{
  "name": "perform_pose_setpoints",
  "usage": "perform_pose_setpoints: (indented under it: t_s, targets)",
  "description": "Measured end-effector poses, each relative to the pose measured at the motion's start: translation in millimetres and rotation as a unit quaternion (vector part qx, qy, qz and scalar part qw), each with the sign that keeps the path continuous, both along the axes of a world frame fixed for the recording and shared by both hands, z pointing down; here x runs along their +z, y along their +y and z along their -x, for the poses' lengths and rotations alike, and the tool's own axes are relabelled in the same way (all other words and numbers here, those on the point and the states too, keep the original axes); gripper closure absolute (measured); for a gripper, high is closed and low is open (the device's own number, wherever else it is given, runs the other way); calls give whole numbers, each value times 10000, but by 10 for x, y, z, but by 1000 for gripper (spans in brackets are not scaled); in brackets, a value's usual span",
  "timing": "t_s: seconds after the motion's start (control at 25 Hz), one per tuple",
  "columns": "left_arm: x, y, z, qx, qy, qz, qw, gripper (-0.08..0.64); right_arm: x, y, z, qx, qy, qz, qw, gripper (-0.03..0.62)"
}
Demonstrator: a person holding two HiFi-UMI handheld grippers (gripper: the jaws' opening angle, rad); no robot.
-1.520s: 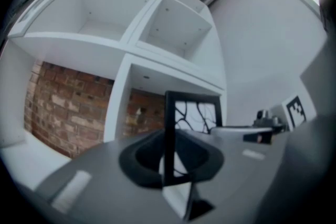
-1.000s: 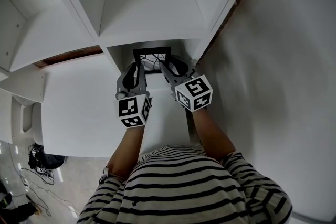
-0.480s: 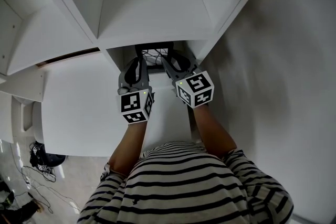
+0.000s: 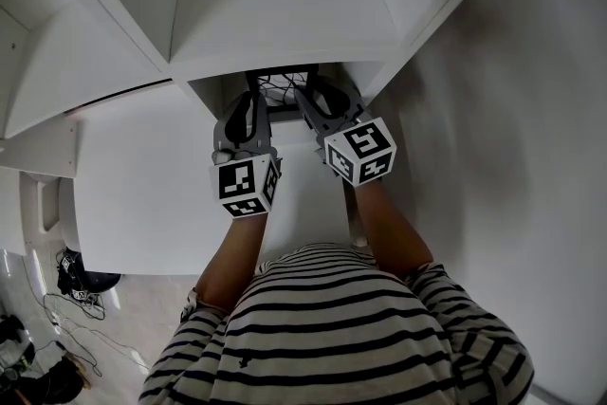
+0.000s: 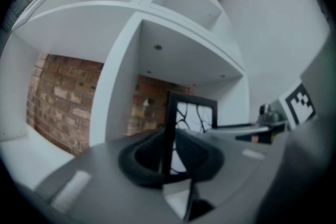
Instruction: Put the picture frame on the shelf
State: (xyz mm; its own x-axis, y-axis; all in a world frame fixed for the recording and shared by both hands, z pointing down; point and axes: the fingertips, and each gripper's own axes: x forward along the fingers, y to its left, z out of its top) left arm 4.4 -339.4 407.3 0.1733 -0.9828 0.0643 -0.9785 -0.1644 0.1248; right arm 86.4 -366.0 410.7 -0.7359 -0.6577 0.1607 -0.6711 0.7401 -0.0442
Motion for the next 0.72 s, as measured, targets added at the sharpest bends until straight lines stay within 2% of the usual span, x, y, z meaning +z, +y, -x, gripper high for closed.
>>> perform_pose_setpoints:
  t_s: [0.72]
  targets:
    - [109,30,-46,83,-56,-18,9999,479,50,56,-3,40,-35,-89,9999,494]
